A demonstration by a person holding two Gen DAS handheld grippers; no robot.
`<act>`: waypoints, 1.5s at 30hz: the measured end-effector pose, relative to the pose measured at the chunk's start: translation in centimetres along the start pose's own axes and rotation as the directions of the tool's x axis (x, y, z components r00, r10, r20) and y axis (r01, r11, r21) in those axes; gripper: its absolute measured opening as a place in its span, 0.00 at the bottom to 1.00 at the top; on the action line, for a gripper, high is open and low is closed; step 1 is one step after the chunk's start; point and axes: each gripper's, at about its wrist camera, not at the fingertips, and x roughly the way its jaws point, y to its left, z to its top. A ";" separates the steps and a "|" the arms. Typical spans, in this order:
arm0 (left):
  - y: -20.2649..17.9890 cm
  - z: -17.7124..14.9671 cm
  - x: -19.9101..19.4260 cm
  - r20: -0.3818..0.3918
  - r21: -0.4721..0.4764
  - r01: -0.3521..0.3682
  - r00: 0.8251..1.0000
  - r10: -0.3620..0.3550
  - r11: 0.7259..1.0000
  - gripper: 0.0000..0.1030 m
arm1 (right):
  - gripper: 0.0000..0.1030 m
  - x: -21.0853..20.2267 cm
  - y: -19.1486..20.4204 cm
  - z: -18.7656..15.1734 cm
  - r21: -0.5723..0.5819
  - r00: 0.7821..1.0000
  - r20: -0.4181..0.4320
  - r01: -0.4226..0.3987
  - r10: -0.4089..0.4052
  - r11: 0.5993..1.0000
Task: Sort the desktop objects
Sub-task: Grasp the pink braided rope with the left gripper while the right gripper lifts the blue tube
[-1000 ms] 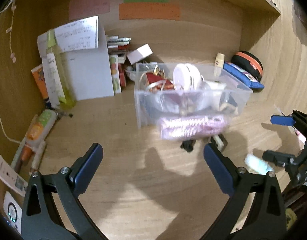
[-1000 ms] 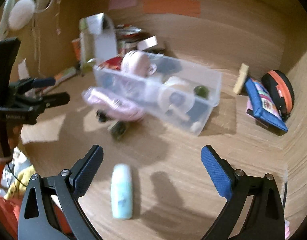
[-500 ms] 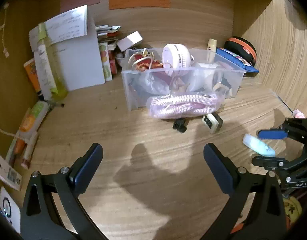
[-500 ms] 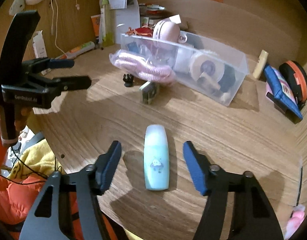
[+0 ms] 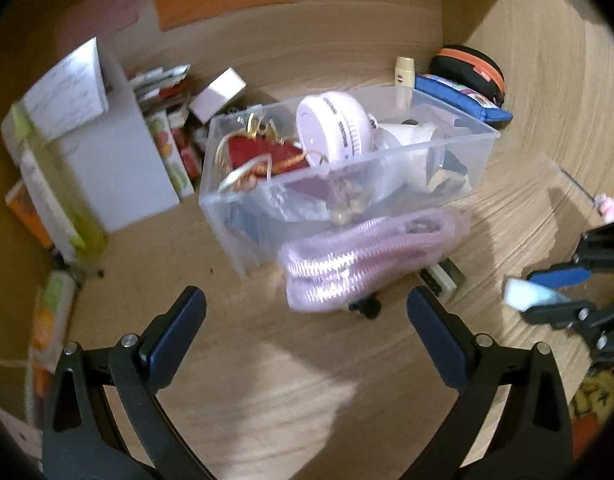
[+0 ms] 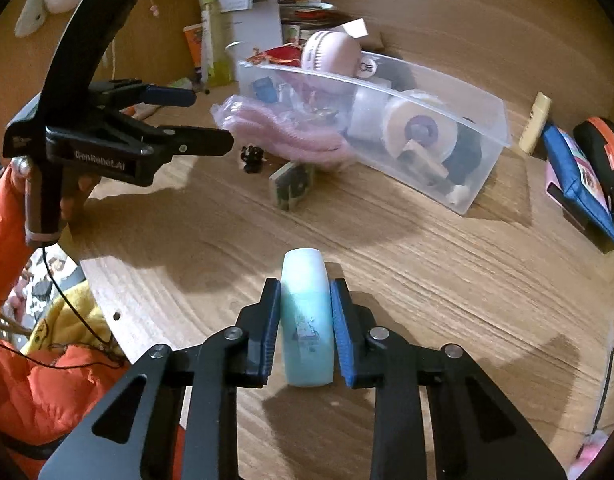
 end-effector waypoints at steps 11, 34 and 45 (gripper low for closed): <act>-2.3 2.1 2.1 -0.041 0.256 -0.003 0.999 0.014 0.967 0.99 | 0.22 -1.3 -2.7 1.1 0.091 0.998 0.030 -0.054 0.052 0.994; -3.5 1.4 2.3 -0.017 0.272 0.072 0.997 -0.070 0.959 0.34 | 0.22 -0.3 -5.8 3.1 0.197 0.997 0.030 -0.078 0.074 0.977; 0.5 1.0 -0.1 0.050 0.101 0.117 0.991 -0.122 0.988 0.22 | 0.22 -1.2 -6.0 4.6 0.223 0.994 0.079 -0.092 0.076 0.971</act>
